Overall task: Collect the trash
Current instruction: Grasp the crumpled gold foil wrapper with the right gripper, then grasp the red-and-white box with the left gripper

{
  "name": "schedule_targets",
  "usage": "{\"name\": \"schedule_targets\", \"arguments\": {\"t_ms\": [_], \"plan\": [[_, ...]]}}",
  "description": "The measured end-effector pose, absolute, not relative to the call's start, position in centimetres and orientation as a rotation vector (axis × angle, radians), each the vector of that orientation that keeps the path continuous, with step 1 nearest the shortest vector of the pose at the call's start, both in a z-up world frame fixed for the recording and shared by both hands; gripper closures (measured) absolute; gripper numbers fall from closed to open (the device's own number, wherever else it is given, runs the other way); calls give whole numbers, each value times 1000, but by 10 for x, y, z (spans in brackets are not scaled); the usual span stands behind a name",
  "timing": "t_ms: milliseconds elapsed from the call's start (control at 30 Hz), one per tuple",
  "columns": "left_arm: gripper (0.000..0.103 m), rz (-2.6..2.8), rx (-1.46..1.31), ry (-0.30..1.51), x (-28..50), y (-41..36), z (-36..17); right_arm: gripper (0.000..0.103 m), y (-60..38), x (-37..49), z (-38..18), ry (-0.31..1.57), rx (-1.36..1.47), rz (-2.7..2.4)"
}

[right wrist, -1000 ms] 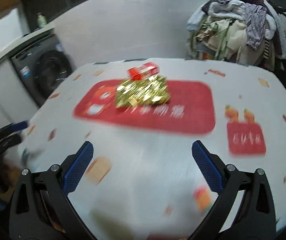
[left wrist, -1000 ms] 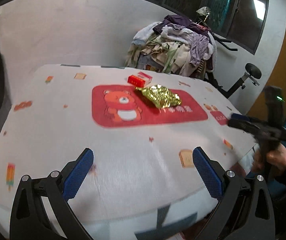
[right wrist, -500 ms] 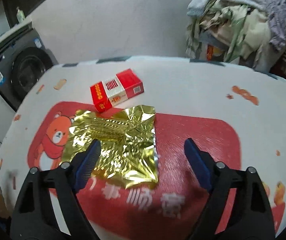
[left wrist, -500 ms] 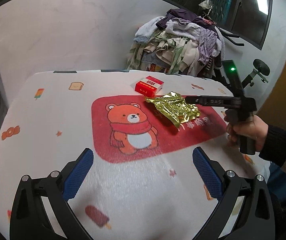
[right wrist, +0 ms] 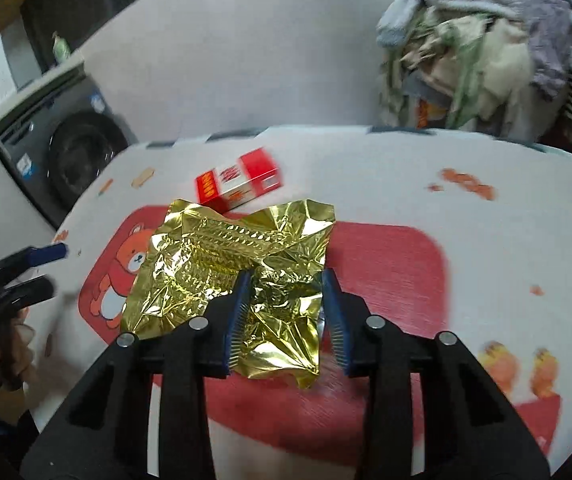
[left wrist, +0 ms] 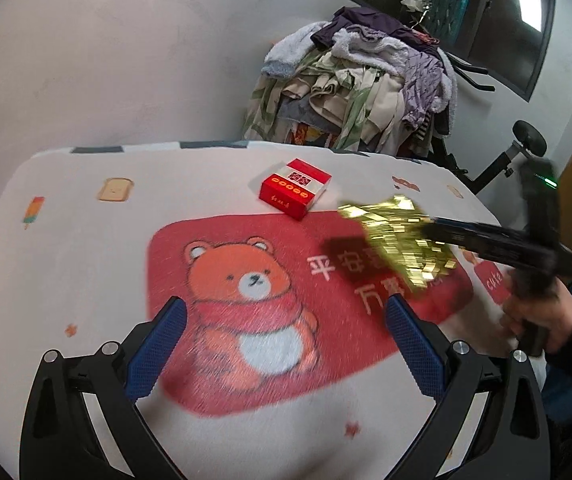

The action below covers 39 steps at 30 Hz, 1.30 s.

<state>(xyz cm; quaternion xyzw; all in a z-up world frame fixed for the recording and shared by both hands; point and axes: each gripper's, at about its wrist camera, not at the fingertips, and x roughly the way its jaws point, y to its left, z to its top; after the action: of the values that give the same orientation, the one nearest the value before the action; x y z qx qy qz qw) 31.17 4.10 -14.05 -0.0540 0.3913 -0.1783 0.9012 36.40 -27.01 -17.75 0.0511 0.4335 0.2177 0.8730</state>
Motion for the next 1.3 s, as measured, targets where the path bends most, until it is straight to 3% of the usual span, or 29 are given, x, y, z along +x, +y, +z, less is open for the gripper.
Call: {"name": "schedule_targets", "arguments": {"t_ms": [167,500,533,600,633,667,700,733,900,933,967,1033,1167,1233,1300], "plan": [[19,-385,-3,821,366,6,-142,64,-323,345,-169,861,163,387],[22,-397,234,907,473,-66,-165,64,-379,308,-160,823,240,334],[26,-384,243,919,479,-69,-169,64,-381,304,-160,822,249,334],[42,-343,260,920,483,-70,-172,64,-384,298,-158,818,253,330],[62,-344,263,914,482,-69,-170,64,-384,295,-156,814,252,330],[74,-392,226,924,479,-67,-167,64,-384,292,-155,811,250,329],[101,-404,205,936,475,-64,-164,64,-384,287,-152,806,249,330],[102,-394,214,945,469,-63,-162,64,-383,285,-151,804,249,334],[100,-417,265,943,435,-55,-156,64,-371,267,-142,796,250,357],[91,-421,220,939,435,-49,-152,64,-369,263,-139,791,252,364],[63,-422,196,932,435,-46,-148,64,-366,260,-137,786,251,369],[36,-411,175,884,436,-43,-140,64,-362,255,-133,774,242,379],[33,-422,200,886,448,-53,-141,64,-366,252,-131,760,257,380],[22,-420,227,892,455,-59,-146,64,-370,254,-133,763,263,379],[20,-404,244,896,464,-63,-154,64,-373,256,-135,767,265,378]]}}
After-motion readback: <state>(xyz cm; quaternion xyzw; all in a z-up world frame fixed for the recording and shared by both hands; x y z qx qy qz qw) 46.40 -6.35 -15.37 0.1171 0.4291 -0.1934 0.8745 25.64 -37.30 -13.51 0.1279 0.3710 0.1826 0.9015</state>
